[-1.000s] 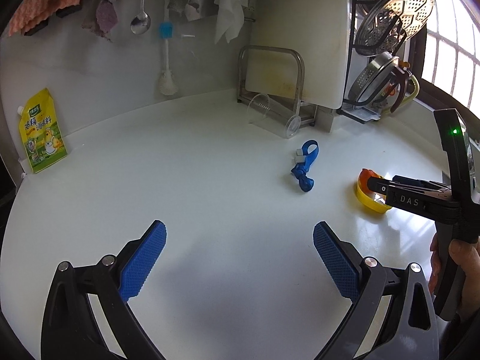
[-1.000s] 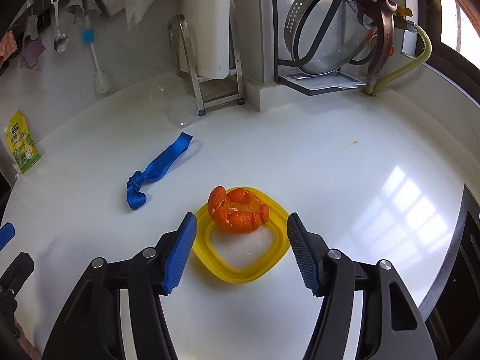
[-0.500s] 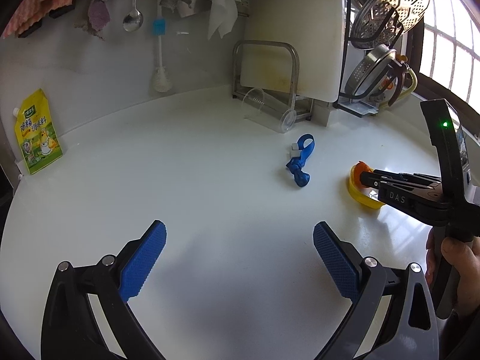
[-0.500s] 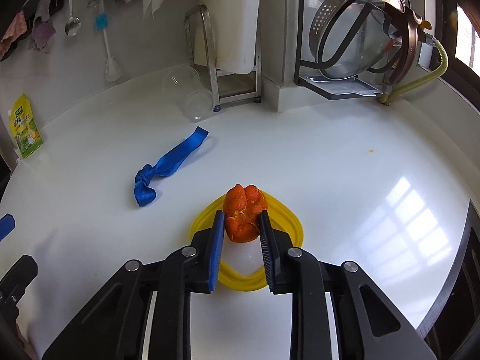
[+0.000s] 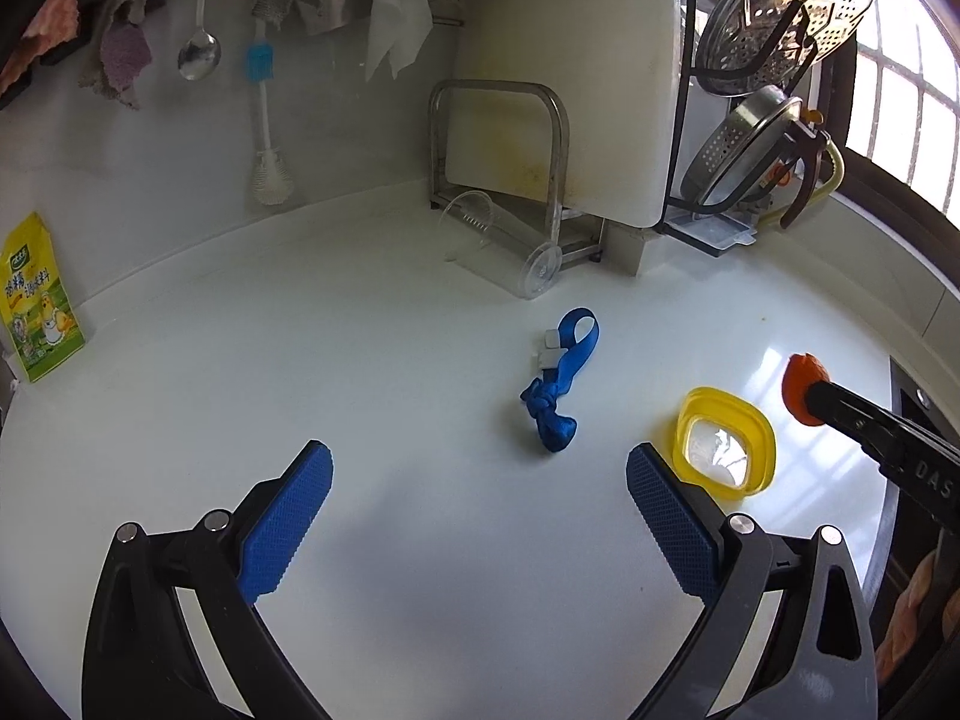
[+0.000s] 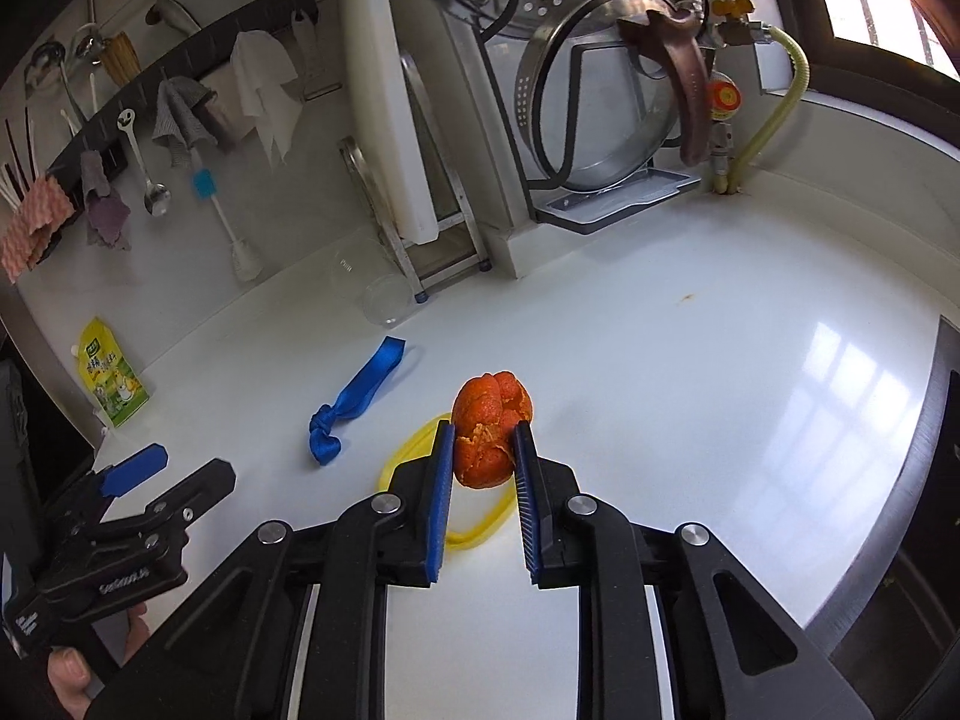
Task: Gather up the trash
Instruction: 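Close the right tool on the orange toy and lift it from the yellow lid, then close the left tool on the blue strap clip while the right tool holds the orange toy, then carry the orange toy and blue strap over the bin with both tools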
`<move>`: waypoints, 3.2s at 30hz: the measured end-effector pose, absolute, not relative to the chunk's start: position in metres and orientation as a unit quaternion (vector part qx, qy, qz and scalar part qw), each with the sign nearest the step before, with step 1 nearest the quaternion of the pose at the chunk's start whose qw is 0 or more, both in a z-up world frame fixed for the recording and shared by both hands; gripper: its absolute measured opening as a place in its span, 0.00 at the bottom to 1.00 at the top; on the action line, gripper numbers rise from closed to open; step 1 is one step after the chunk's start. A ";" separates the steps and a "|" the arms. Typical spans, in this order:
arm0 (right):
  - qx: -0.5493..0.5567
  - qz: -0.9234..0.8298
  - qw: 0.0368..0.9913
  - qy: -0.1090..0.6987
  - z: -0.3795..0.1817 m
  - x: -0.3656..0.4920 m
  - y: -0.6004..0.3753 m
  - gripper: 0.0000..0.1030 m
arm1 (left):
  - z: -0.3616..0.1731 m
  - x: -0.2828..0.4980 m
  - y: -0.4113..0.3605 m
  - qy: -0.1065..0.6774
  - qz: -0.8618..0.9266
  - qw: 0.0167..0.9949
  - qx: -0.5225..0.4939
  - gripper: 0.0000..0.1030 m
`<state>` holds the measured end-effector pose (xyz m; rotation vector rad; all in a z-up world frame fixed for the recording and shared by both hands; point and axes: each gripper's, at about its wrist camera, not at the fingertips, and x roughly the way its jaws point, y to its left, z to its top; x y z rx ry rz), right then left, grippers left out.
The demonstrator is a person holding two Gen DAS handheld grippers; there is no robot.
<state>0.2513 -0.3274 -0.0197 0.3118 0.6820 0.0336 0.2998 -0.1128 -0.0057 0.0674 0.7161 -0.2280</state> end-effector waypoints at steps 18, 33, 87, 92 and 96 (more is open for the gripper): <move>0.184 0.025 0.926 0.330 -0.021 0.249 -0.350 0.19 | -0.040 0.373 -0.152 0.417 -0.089 0.903 0.056 0.94; 0.194 0.025 0.921 0.337 -0.026 0.255 -0.352 0.19 | -0.052 0.391 -0.162 0.446 -0.109 0.886 0.066 0.69; 0.201 0.048 0.927 0.314 -0.036 -0.050 -0.237 0.19 | -0.031 0.028 -0.004 0.363 -0.114 0.925 0.011 0.12; 0.196 0.045 0.925 0.322 -0.041 -0.075 -0.227 0.19 | -0.030 -0.001 0.004 0.352 -0.113 0.929 0.024 0.12; 0.188 0.051 0.926 0.322 -0.039 -0.088 -0.214 0.19 | -0.027 -0.016 0.008 0.346 -0.119 0.930 0.025 0.12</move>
